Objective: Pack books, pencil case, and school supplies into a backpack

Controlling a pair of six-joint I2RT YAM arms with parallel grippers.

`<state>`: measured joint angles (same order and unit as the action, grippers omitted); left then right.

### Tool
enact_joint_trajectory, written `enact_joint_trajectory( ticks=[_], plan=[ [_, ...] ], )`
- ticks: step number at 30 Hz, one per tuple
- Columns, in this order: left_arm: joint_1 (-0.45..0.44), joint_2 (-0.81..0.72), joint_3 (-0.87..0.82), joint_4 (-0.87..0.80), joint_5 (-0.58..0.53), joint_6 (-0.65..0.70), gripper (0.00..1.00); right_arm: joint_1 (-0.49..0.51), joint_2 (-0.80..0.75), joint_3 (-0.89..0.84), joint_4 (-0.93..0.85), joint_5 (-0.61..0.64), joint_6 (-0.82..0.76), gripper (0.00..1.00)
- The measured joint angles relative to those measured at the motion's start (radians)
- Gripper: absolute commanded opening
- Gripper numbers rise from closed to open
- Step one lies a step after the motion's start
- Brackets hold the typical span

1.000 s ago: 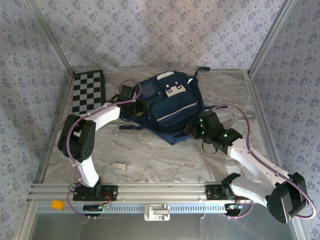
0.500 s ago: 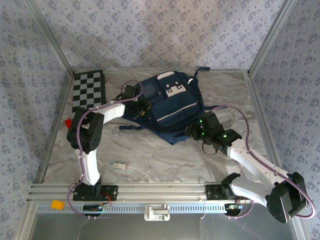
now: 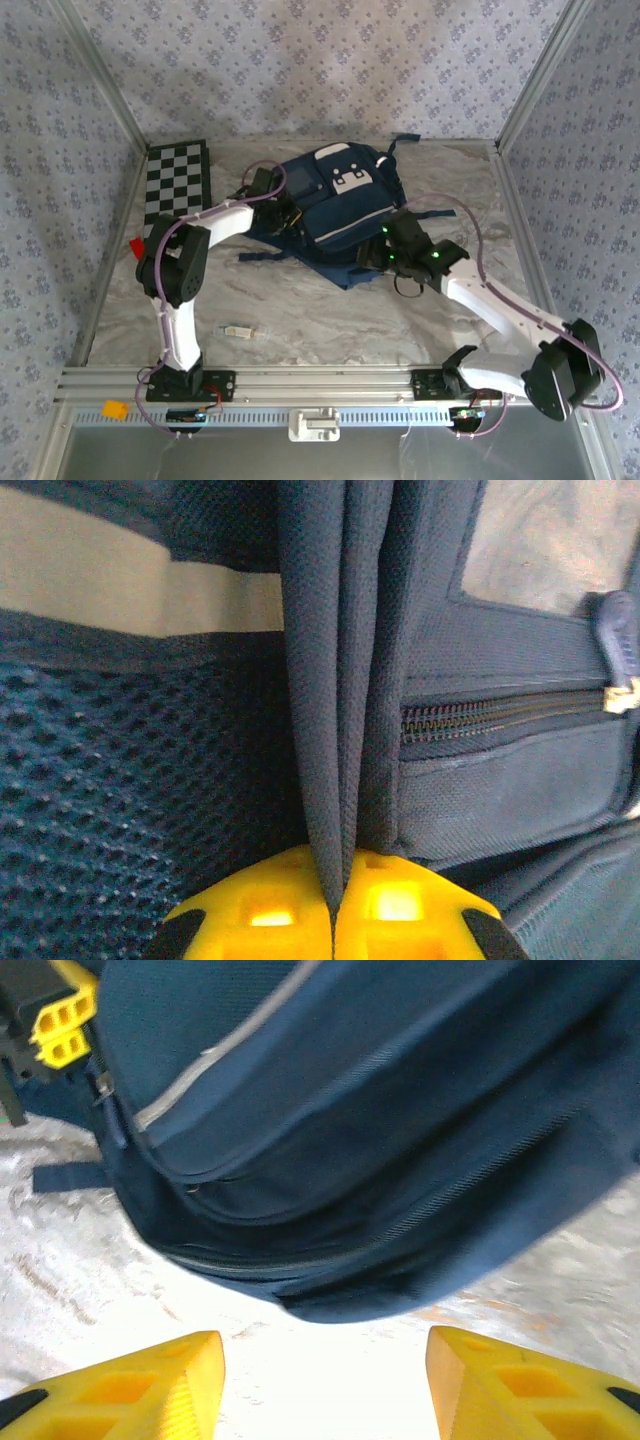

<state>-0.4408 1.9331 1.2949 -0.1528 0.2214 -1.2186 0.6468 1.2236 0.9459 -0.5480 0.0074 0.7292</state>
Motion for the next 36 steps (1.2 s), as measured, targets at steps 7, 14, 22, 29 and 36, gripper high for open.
enact_joint_trajectory(
  ticks=[7, 14, 22, 29, 36],
  plan=[
    [-0.019, -0.116, -0.064, 0.032, 0.025, -0.091, 0.0, 0.092, 0.275, 0.241, 0.032, -0.051, -0.042, 0.45],
    [-0.025, -0.12, -0.071, 0.034, 0.034, -0.13, 0.0, 0.128, 0.44, 0.384, 0.085, -0.031, 0.013, 0.38],
    [-0.025, -0.125, -0.072, 0.039, 0.037, -0.145, 0.0, 0.223, 0.529, 0.381, 0.156, 0.044, 0.159, 0.27],
    [-0.025, -0.126, -0.073, 0.042, 0.041, -0.153, 0.0, 0.219, 0.552, 0.364, 0.199, 0.148, 0.276, 0.29],
    [-0.025, -0.126, -0.073, 0.045, 0.045, -0.156, 0.0, 0.218, 0.602, 0.372, 0.216, 0.176, 0.332, 0.31]
  ],
)
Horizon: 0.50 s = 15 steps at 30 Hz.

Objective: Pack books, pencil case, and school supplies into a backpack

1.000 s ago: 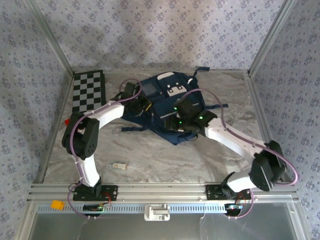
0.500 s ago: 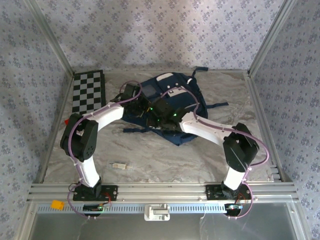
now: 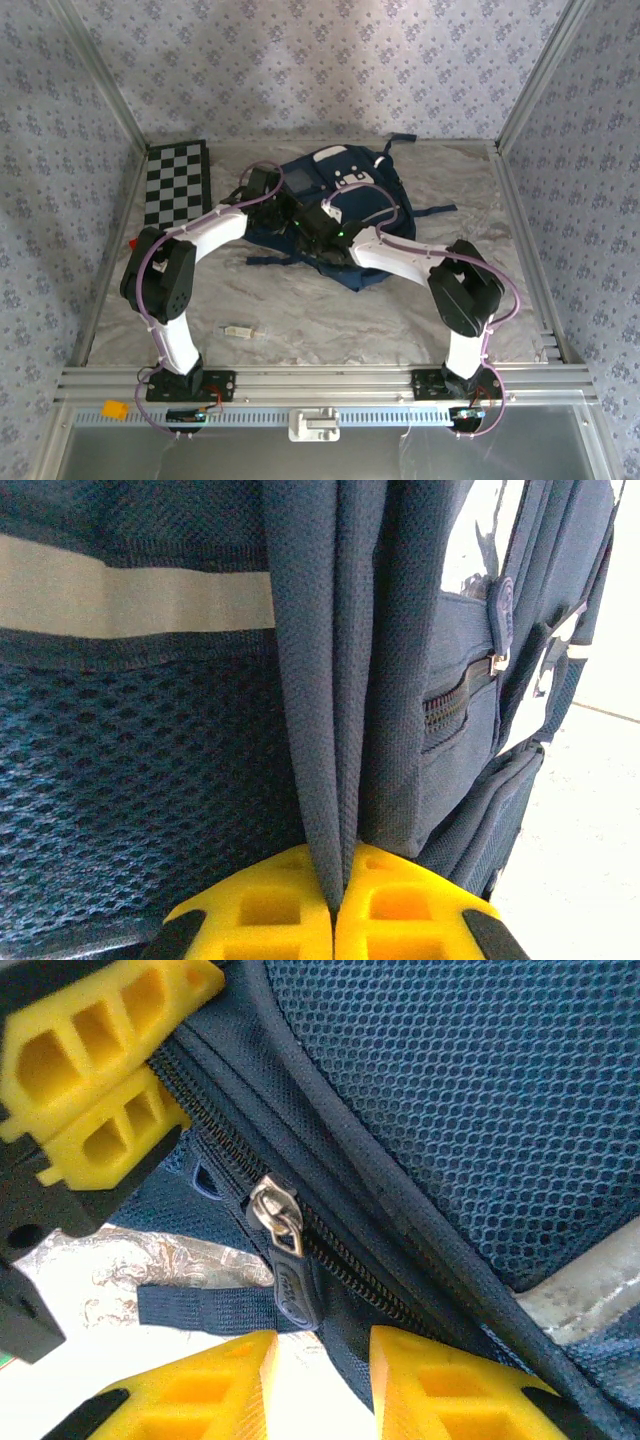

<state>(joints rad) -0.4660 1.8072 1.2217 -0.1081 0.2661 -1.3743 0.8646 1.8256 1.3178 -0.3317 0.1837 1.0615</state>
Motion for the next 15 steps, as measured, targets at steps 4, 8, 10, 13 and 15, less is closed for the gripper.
enact_joint_trajectory(
  ticks=[4, 8, 10, 13, 15],
  plan=[
    [0.0, 0.0, 0.0, 0.0, 0.0, 0.0, 0.0, 0.0, 0.04, 0.029, -0.002, 0.005, 0.018, 0.31],
    [0.001, 0.0, 0.0, 0.003, -0.001, 0.0, 0.0, -0.001, 0.06, 0.051, -0.001, 0.011, 0.024, 0.29],
    [0.001, 0.0, 0.0, 0.006, -0.001, 0.0, 0.0, -0.004, 0.063, 0.058, -0.002, 0.014, 0.024, 0.28],
    [0.001, 0.0, 0.0, 0.013, -0.001, 0.0, 0.0, -0.008, 0.068, 0.073, -0.008, 0.021, 0.024, 0.28],
    [0.001, 0.0, 0.0, 0.016, -0.001, 0.0, 0.0, -0.011, 0.069, 0.074, -0.007, 0.022, 0.023, 0.25]
  ],
)
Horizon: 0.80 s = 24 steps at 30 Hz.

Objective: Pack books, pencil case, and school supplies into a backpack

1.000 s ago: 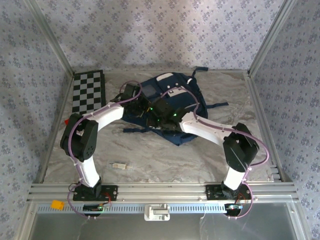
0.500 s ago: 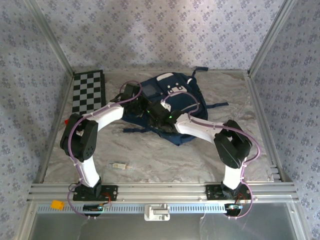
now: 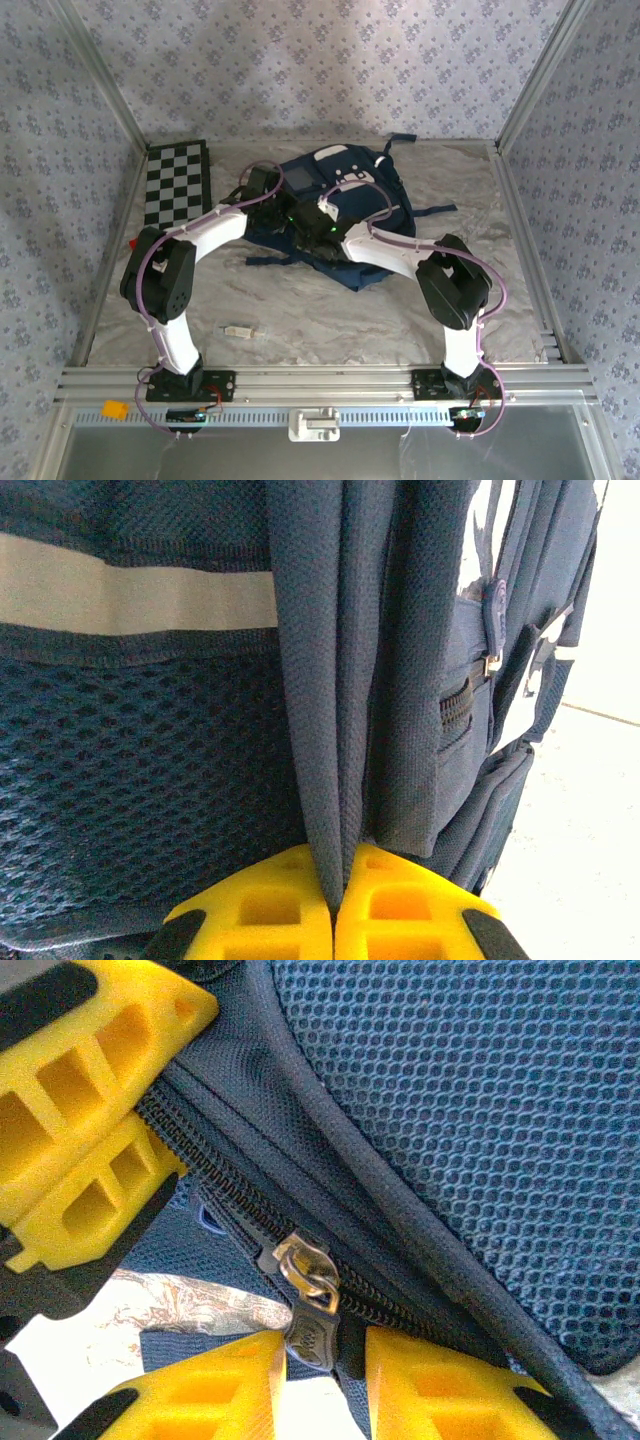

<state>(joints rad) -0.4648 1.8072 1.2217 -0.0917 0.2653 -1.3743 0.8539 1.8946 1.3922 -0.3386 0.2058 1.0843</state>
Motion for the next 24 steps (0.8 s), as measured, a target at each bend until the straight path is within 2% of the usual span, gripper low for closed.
enact_joint_trajectory(
  ticks=[3, 6, 9, 13, 18, 24],
  plan=[
    [0.0, 0.0, 0.0, 0.007, 0.0, 0.0, 0.0, -0.007, 0.0, 0.0, -0.001, 0.0, -0.005, 0.15],
    [0.0, 0.0, 0.0, 0.01, 0.0, 0.0, 0.0, -0.013, 0.0, 0.0, 0.001, 0.002, -0.023, 0.13],
    [0.0, 0.0, 0.0, 0.01, 0.0, 0.0, 0.0, -0.013, 0.0, 0.0, 0.003, 0.007, -0.049, 0.05],
    [0.001, 0.0, 0.0, 0.01, 0.0, 0.001, 0.0, -0.01, 0.0, 0.0, -0.002, 0.017, -0.085, 0.0],
    [0.011, 0.0, 0.0, -0.008, 0.014, 0.011, 0.0, 0.014, -0.023, -0.01, -0.024, 0.053, -0.145, 0.0],
    [0.023, 0.0, 0.001, -0.039, 0.046, 0.027, 0.0, 0.032, -0.145, -0.142, -0.04, 0.049, -0.213, 0.0]
  ],
)
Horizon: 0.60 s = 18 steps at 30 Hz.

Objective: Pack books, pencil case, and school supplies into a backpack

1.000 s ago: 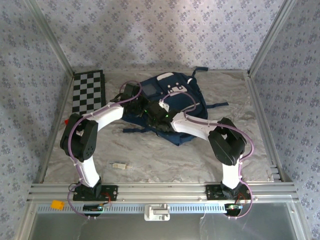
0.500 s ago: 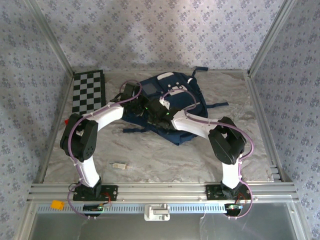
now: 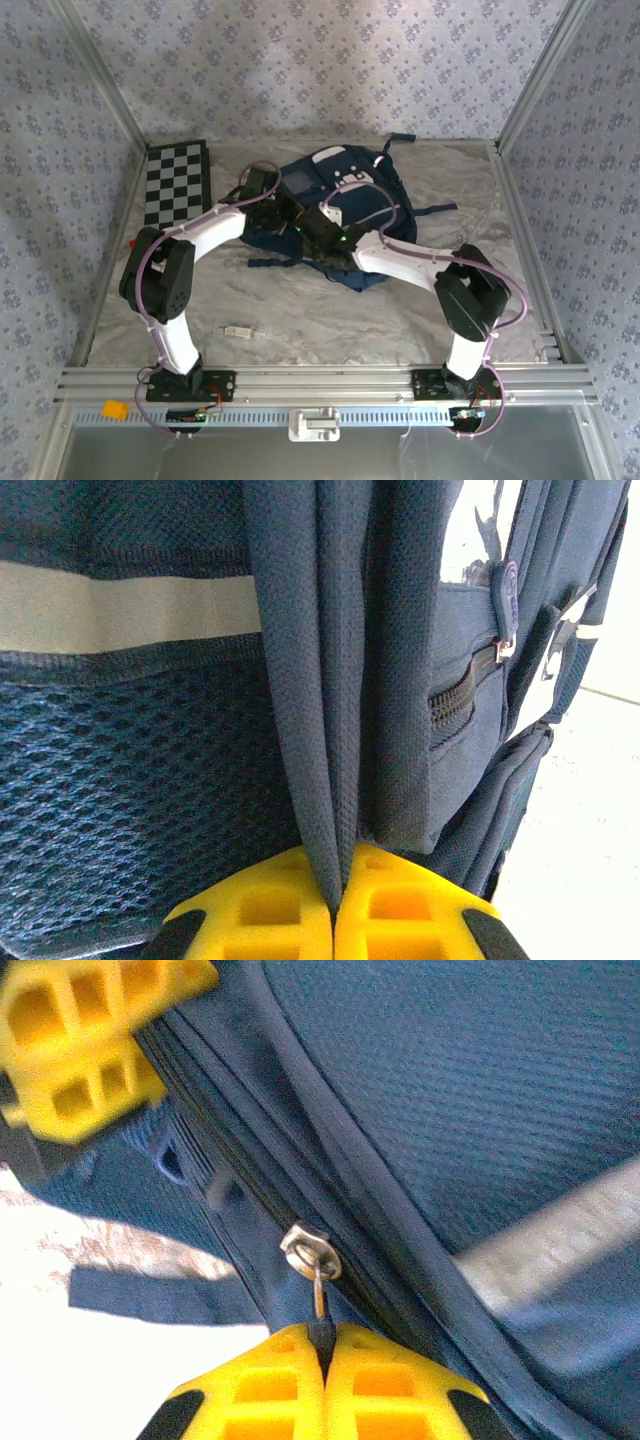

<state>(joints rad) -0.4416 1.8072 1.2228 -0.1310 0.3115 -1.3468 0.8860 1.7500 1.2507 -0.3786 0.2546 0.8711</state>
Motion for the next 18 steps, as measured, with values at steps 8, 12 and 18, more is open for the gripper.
enact_joint_trajectory(
  ticks=[8, 12, 18],
  plan=[
    [0.029, 0.01, 0.045, -0.049, 0.04, 0.034, 0.0, 0.0, -0.196, -0.178, -0.049, -0.033, -0.076, 0.0],
    [0.081, 0.069, 0.124, -0.097, 0.076, 0.084, 0.0, -0.02, -0.343, -0.277, -0.126, -0.032, -0.125, 0.0],
    [0.119, 0.191, 0.304, -0.203, 0.173, 0.193, 0.08, -0.015, -0.363, -0.245, -0.114, -0.058, -0.266, 0.0]
  ],
)
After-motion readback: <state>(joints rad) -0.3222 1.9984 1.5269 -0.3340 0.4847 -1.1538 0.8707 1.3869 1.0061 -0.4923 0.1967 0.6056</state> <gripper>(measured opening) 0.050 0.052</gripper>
